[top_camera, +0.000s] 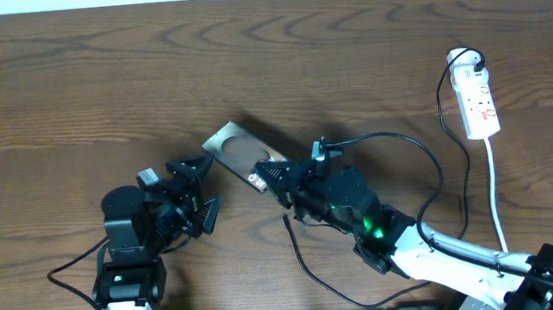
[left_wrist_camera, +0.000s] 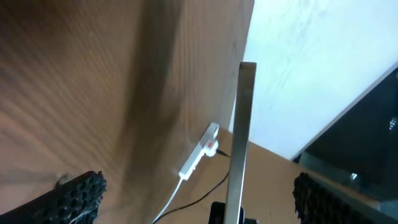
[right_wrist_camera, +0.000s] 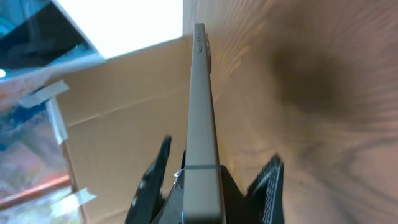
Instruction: Plug charger to phone and switch on socket
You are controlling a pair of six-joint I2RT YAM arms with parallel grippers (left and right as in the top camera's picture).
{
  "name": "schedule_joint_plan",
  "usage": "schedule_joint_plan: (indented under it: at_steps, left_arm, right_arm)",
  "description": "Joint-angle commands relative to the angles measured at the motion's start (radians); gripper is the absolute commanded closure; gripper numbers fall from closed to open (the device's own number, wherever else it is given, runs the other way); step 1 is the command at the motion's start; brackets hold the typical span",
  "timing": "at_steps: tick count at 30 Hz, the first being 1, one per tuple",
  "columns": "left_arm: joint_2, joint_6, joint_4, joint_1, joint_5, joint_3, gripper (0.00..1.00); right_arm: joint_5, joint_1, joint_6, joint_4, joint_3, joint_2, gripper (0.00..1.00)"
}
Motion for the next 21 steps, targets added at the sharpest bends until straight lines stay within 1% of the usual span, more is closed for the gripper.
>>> schedule_joint_plan:
  at_steps: [1, 5, 8, 12, 13, 15, 19, 20, 21]
  left_arm:
    - [0.012, -0.057, 0.046, -0.033, -0.082, 0.011, 0.02]
    - [0.031, -0.115, 0.096, -0.034, -0.084, 0.011, 0.02]
    - [0.048, -0.19, 0.102, -0.034, -0.086, 0.011, 0.01]
    - [0.066, -0.263, 0.102, -0.034, -0.085, 0.011, 0.2]
    - [0.069, -0.275, 0.102, -0.034, -0.085, 0.011, 0.22]
    - [0.07, -0.291, 0.102, -0.034, -0.085, 0.011, 0.23]
    - [0.07, -0.293, 0.114, -0.034, -0.08, 0.011, 0.28]
    - [0.07, -0.293, 0.123, -0.034, -0.074, 0.011, 0.32]
    - [0.07, -0.293, 0.13, -0.034, -0.07, 0.011, 0.34]
  right_arm:
    - [-0.061, 0.023, 0.061, 0.029, 0.008, -0.005, 0.99]
    - [-0.073, 0.04, 0.1, 0.029, 0.008, -0.005, 0.99]
    - [-0.073, 0.053, 0.1, 0.029, 0.008, -0.005, 0.99]
    - [-0.069, 0.057, 0.1, 0.027, 0.008, -0.005, 0.99]
    - [-0.065, 0.057, 0.1, 0.027, 0.008, -0.005, 0.99]
    - [-0.065, 0.057, 0.1, 0.027, 0.008, -0.005, 0.99]
    - [-0.065, 0.057, 0.1, 0.021, 0.008, -0.005, 0.99]
    - [-0.063, 0.057, 0.099, 0.018, 0.008, -0.005, 0.99]
    - [-0.06, 0.057, 0.099, 0.016, 0.008, -0.005, 0.99]
